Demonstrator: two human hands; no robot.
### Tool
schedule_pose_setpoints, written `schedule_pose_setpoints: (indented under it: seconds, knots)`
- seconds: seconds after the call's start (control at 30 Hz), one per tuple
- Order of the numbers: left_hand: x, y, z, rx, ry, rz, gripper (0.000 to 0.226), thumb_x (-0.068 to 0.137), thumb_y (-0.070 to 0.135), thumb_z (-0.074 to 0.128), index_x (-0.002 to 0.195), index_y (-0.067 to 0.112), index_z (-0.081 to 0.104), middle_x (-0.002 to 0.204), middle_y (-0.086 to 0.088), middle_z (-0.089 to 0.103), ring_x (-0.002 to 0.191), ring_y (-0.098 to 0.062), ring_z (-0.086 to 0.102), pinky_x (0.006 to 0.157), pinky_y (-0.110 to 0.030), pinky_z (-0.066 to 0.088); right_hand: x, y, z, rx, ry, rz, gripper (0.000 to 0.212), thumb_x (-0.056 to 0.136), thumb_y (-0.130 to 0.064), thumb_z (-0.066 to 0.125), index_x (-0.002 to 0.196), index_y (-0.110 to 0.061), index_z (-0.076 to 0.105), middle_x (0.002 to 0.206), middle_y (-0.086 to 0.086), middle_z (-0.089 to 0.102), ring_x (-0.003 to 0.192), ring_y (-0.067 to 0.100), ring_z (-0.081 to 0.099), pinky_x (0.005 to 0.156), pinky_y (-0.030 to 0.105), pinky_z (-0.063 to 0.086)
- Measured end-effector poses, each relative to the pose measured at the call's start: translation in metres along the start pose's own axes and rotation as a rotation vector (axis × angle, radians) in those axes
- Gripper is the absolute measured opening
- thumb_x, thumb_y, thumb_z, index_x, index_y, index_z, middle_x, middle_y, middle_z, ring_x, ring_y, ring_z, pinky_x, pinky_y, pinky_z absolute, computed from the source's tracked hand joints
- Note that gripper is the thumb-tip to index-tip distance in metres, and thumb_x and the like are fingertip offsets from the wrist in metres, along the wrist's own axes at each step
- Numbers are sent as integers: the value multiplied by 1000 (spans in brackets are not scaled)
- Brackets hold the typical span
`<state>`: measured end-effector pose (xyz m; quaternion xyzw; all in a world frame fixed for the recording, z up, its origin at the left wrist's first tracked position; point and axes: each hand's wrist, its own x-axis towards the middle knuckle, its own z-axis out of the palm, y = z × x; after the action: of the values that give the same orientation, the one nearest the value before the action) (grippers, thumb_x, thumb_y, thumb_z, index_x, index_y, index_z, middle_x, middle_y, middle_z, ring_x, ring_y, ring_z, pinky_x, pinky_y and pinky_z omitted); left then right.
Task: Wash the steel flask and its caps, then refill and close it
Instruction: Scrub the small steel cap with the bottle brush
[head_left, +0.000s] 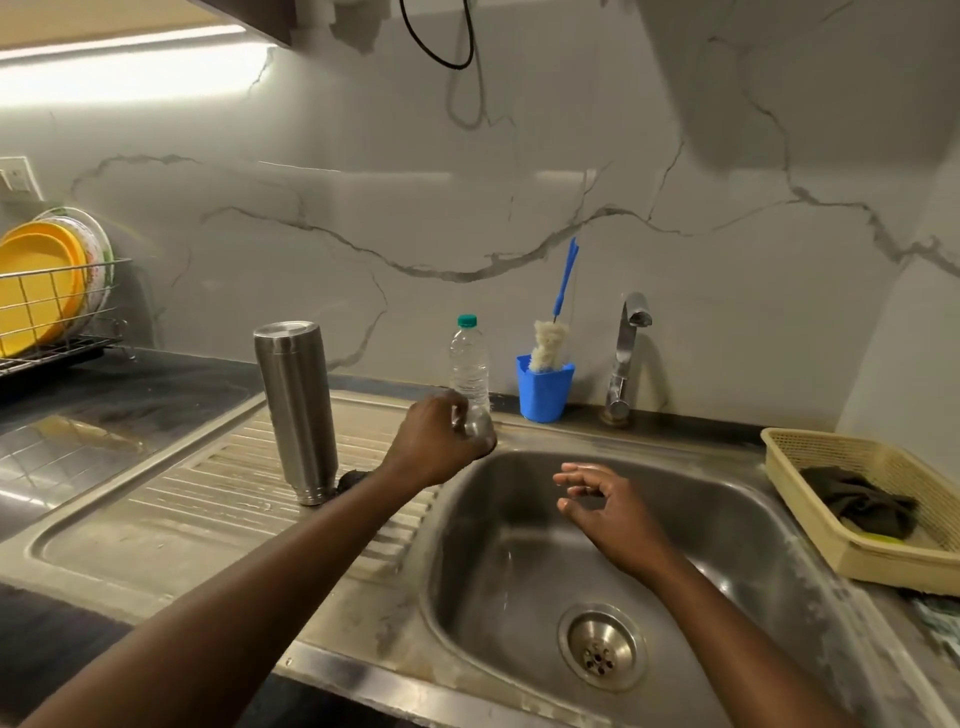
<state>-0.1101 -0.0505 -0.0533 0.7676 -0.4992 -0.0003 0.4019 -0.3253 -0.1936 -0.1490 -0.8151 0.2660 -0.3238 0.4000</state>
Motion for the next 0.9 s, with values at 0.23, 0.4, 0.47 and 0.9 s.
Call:
schedule_pose_setpoints:
  seconds: [0.23,0.4,0.47,0.9]
  knots:
    - [-32,33,56,-806,-123,-295,54,80,30,91,128,24,66,113,-6,76,105,-24,75,93,-47,64,-1,-1,-6,5,54,13,30,91,-17,76,119,-30,74,129,-14,65,110,4,66,96,30,57]
    - [-39,26,76,-891,-129,-285,57,71,38,96,119,20,72,105,-6,80,100,-26,78,97,-55,61,1,0,-11,1,162,52,24,92,-18,74,113,-31,75,112,-13,74,100,-4,68,90,21,54]
    - [-39,23,77,-916,-133,-264,59,67,41,97,116,18,74,104,-7,80,100,-26,78,98,-56,60,2,3,-13,-2,192,84,26,92,-19,72,117,-29,76,110,-13,76,101,-4,69,92,23,55]
    - [-26,10,89,-1223,-50,-368,37,80,16,88,113,8,76,105,-17,80,110,-42,73,104,-62,54,49,-116,-23,-333,401,-124,50,94,-35,72,139,-16,58,96,-4,69,83,7,67,77,24,55]
